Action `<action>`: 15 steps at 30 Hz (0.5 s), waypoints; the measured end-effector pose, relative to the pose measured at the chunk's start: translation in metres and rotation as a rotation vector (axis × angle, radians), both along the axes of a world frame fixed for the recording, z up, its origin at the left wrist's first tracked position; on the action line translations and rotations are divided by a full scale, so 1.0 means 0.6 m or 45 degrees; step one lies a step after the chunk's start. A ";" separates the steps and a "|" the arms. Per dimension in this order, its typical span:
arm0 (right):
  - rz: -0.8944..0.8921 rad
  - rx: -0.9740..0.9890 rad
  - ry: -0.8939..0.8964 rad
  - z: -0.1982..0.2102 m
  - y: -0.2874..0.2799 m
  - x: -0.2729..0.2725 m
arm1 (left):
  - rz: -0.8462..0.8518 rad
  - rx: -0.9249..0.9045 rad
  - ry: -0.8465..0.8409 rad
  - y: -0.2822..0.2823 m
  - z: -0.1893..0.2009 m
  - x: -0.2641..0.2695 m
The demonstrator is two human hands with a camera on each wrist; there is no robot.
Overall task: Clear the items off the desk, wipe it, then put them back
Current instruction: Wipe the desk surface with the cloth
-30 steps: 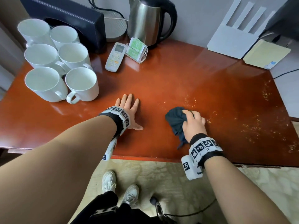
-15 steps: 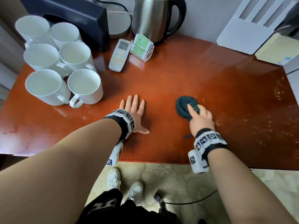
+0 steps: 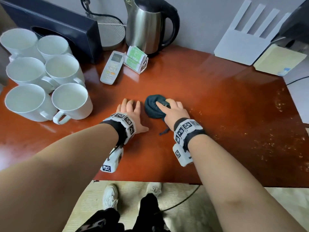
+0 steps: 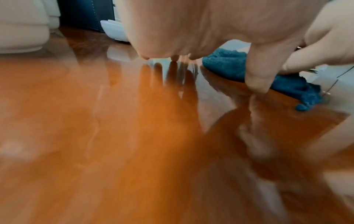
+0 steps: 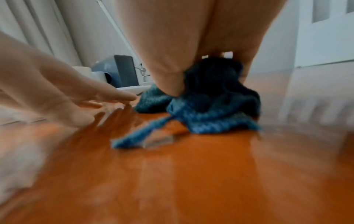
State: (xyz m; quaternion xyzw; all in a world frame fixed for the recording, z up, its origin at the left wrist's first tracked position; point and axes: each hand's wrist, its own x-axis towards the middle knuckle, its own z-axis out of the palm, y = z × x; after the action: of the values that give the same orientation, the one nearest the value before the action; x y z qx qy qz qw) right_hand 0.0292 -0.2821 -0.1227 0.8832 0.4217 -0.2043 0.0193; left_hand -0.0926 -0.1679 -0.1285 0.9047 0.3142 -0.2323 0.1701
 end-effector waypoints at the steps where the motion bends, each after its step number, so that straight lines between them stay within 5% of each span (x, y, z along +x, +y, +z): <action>1: -0.057 0.019 -0.009 -0.006 -0.015 0.011 | 0.008 0.000 0.002 0.002 -0.001 0.011; 8: -0.356 -0.181 0.059 0.026 -0.182 0.134 | 0.147 -0.004 0.054 -0.012 -0.002 0.082; 15: -0.228 0.258 0.021 0.058 -0.063 0.220 | 0.250 -0.010 0.076 -0.013 -0.019 0.114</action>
State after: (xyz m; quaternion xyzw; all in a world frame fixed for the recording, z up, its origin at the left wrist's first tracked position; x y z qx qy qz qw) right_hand 0.1612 -0.3201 -0.0876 0.9130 0.3598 -0.1687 -0.0918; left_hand -0.0242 -0.1758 -0.1400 0.8615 0.4055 -0.2423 0.1861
